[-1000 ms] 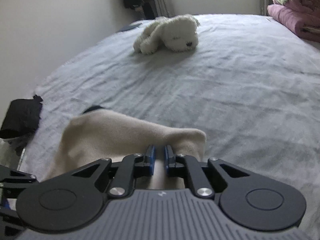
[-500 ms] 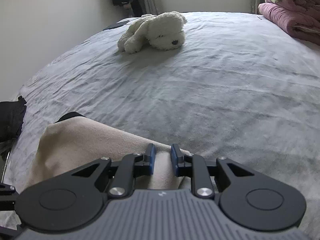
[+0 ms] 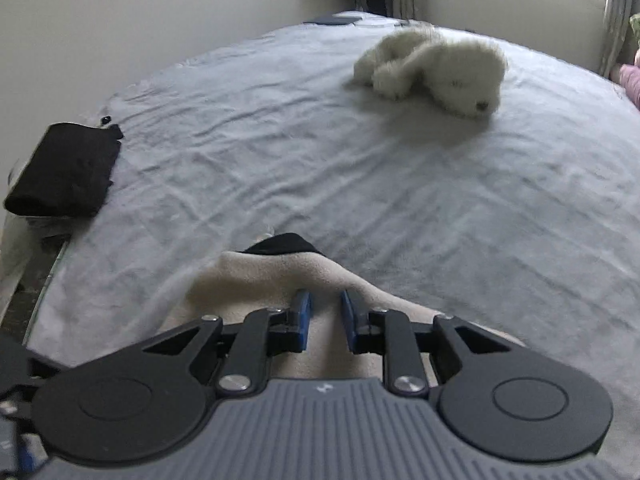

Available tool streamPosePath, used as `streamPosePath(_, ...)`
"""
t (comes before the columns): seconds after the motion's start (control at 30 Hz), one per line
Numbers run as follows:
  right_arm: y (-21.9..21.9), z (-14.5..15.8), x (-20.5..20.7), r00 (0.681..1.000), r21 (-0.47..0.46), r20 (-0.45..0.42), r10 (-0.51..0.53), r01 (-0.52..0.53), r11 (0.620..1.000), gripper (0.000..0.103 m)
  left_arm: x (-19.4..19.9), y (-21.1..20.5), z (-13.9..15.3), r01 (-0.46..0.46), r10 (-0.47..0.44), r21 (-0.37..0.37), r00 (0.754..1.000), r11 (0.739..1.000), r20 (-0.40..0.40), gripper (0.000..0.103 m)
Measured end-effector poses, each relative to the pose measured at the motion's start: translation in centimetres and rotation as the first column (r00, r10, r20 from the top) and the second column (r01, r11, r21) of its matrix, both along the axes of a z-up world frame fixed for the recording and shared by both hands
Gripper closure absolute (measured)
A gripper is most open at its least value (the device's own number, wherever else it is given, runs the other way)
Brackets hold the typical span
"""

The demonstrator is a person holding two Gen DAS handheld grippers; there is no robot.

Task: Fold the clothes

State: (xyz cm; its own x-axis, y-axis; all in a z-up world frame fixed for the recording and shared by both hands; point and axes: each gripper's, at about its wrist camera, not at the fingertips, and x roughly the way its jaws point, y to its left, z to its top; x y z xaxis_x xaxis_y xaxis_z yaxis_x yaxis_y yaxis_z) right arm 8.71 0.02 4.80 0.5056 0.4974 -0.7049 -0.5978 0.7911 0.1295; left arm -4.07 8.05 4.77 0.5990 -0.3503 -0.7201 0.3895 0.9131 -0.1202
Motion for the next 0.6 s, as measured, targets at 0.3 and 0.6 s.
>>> streamPosePath(0.3,-2.0,2.1,-2.4,0.996,0.054,0.09,-0.02,0.015,0.998,0.078,1.1,2.5,1.5,-0.043,0.037,-0.127,0.998,0.991,-0.048,0.079)
streamPosePath(0.6,-10.2,2.7,-9.1,0.994,0.127,0.072,-0.076,0.066,0.99,0.075,2.4,4.4,2.9,-0.154,0.16,-0.213,0.987,0.965,0.008,0.079)
